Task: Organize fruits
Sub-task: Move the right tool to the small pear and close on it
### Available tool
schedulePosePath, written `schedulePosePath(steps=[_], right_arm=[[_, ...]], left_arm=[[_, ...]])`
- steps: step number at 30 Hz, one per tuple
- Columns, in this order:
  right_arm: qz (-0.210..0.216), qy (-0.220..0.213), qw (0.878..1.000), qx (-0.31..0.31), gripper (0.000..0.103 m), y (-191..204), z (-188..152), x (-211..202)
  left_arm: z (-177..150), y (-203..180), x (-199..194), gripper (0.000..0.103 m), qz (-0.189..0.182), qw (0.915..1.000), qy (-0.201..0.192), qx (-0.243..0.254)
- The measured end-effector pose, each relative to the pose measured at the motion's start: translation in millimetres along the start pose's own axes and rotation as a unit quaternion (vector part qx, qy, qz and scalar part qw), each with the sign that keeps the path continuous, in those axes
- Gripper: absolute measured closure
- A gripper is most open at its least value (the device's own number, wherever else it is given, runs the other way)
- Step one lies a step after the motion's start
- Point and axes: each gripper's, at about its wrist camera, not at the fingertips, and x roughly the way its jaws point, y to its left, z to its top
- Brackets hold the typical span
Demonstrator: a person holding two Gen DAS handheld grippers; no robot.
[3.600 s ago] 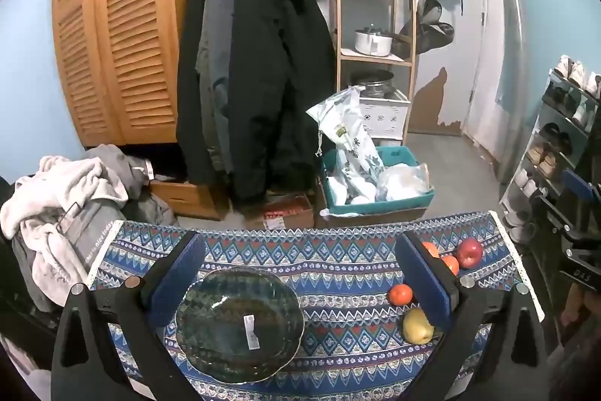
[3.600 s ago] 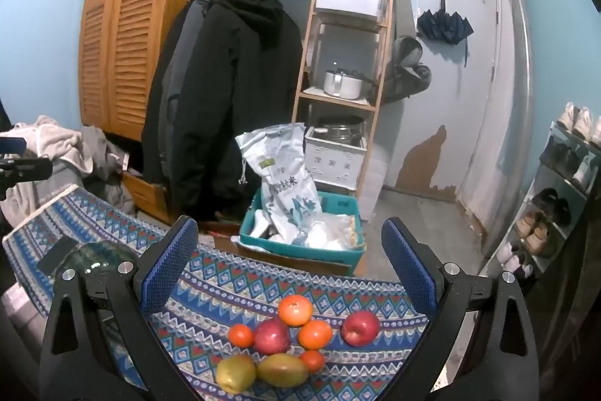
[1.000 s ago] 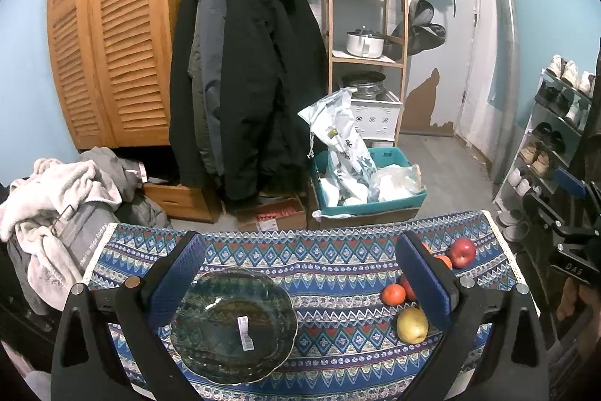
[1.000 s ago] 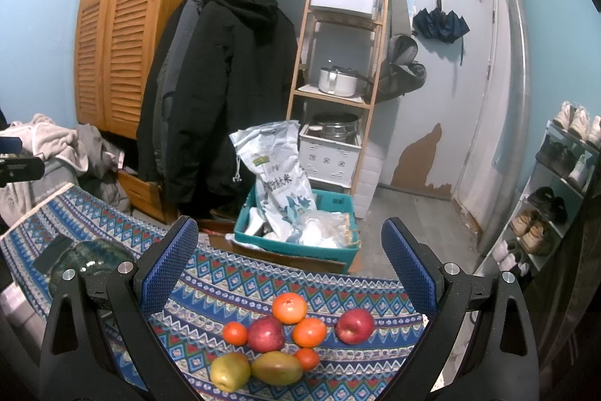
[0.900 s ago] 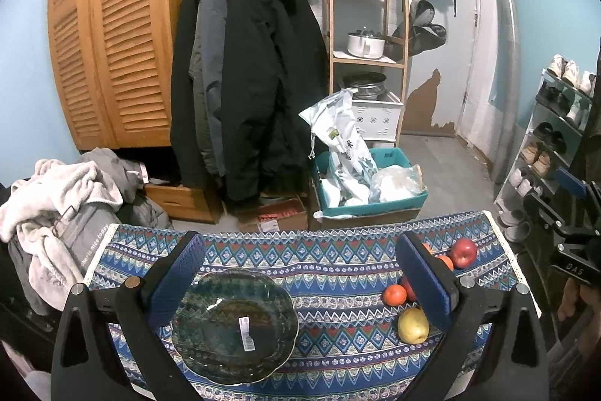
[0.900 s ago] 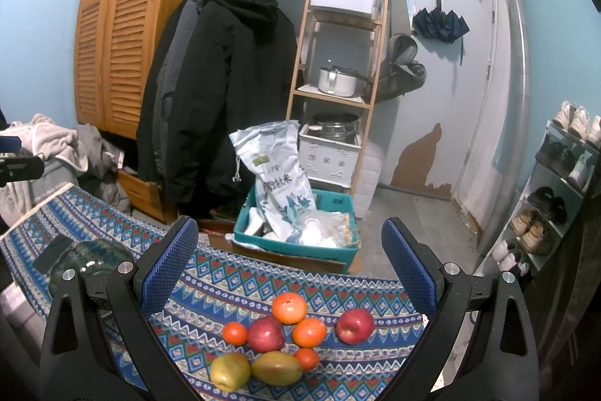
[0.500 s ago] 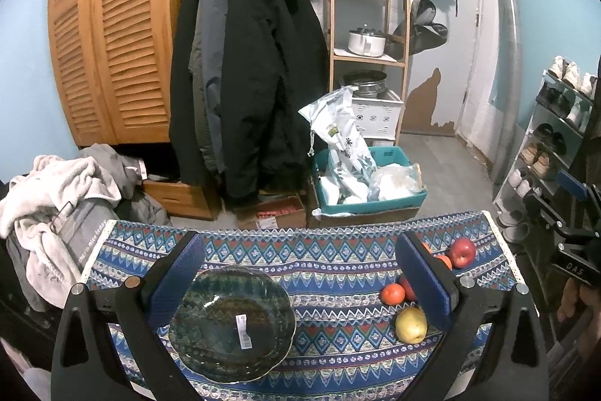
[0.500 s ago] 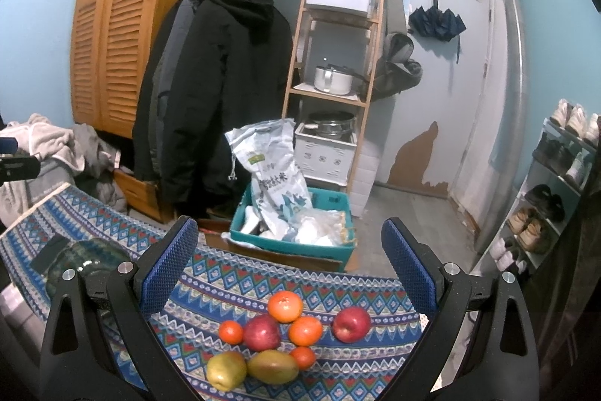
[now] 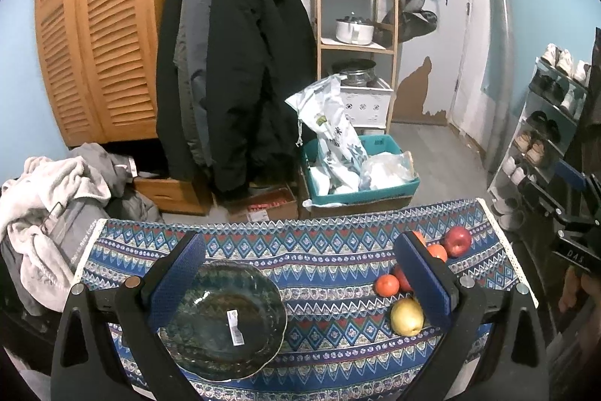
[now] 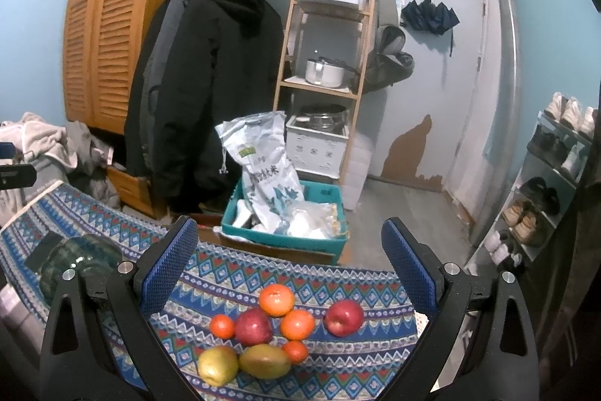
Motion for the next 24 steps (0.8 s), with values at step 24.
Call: schedulePosePath(steps=[24], right_arm=[[-0.010, 0.090, 0.996, 0.020, 0.007, -34, -49, 34]], left_arm=[[-37, -60, 75, 0.001, -0.043, 0.9906, 0.122, 0.046]])
